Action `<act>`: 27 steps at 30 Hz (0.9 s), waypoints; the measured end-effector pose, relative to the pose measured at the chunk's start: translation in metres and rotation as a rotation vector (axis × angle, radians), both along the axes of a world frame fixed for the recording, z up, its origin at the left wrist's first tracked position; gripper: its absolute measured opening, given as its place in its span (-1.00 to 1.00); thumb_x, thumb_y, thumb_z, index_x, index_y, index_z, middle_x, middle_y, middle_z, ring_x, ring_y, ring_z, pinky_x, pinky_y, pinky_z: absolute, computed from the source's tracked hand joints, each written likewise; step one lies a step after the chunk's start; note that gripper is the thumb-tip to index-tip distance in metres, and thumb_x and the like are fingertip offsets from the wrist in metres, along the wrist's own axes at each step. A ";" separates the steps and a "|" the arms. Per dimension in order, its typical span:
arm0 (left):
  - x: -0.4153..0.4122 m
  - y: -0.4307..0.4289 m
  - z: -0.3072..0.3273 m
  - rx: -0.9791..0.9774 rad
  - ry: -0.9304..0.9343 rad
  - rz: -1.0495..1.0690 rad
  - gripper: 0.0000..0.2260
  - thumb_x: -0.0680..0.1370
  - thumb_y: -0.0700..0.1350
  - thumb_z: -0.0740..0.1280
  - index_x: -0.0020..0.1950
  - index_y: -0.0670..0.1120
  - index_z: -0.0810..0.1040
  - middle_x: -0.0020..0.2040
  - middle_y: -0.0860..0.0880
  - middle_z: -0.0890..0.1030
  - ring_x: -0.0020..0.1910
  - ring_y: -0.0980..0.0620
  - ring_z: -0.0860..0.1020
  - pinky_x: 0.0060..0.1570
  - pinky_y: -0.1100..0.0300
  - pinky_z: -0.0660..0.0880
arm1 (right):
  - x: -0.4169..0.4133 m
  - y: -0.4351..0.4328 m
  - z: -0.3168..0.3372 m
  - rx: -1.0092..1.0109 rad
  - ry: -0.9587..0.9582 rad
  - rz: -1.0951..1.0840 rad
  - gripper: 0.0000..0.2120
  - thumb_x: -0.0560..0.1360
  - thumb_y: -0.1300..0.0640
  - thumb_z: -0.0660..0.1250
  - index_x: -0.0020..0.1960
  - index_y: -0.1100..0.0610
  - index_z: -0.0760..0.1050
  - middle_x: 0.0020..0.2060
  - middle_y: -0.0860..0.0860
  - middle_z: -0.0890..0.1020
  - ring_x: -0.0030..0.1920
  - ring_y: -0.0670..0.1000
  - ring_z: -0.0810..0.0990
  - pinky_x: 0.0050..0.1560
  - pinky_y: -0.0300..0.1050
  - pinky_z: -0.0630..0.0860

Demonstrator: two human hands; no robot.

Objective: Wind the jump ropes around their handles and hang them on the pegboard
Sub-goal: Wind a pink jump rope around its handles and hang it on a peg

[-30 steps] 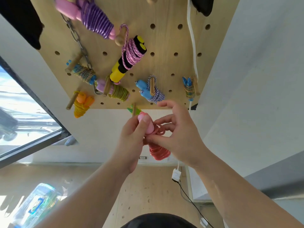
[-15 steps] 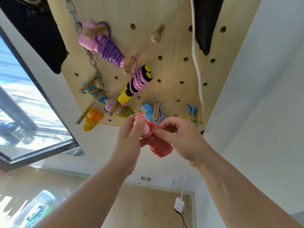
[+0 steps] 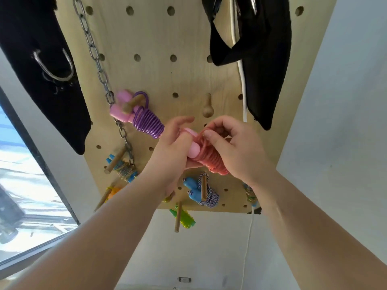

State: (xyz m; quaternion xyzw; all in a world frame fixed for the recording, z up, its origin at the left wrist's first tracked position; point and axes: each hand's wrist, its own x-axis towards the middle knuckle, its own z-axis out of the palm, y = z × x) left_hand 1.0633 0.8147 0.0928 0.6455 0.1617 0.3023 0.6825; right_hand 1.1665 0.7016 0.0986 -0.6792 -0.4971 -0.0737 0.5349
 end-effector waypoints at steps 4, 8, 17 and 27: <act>0.011 0.010 0.022 0.178 0.091 0.039 -0.82 0.52 -0.23 0.21 -0.07 -0.11 0.61 -0.11 -0.13 0.63 -0.11 -0.12 0.63 -0.08 -0.18 0.67 | 0.010 0.008 0.012 0.018 -0.101 -0.031 -0.94 0.57 0.19 0.42 0.01 0.07 0.65 -0.18 -0.20 0.66 -0.12 -0.19 0.63 -0.17 -0.43 0.51; 0.019 0.010 0.023 0.301 0.098 0.051 -0.81 0.37 -0.05 0.26 -0.15 -0.03 0.65 -0.29 -0.03 0.58 -0.23 -0.03 0.53 -0.21 -0.01 0.53 | 0.013 0.013 0.012 0.069 -0.109 -0.030 -0.92 0.55 0.21 0.43 0.04 0.11 0.67 -0.14 -0.17 0.67 -0.08 -0.19 0.65 -0.15 -0.44 0.52; 0.026 0.015 0.023 0.333 -0.023 0.108 -0.87 0.55 -0.20 0.45 -0.14 0.01 0.70 -0.18 -0.03 0.71 -0.10 -0.08 0.69 -0.08 -0.05 0.68 | 0.024 0.004 0.021 0.150 -0.108 0.055 -0.66 0.50 0.28 0.48 -0.01 -0.10 0.42 -0.18 -0.02 0.65 -0.13 -0.01 0.66 -0.10 -0.19 0.61; 0.031 0.012 0.026 0.445 0.062 0.141 -0.91 0.60 -0.13 0.39 -0.09 0.00 0.62 -0.12 -0.01 0.66 -0.13 0.02 0.64 -0.26 0.23 0.58 | 0.039 0.008 0.016 0.161 -0.215 -0.045 -0.79 0.56 0.28 0.40 0.05 0.01 0.47 -0.13 -0.24 0.57 -0.05 -0.24 0.59 -0.06 -0.43 0.48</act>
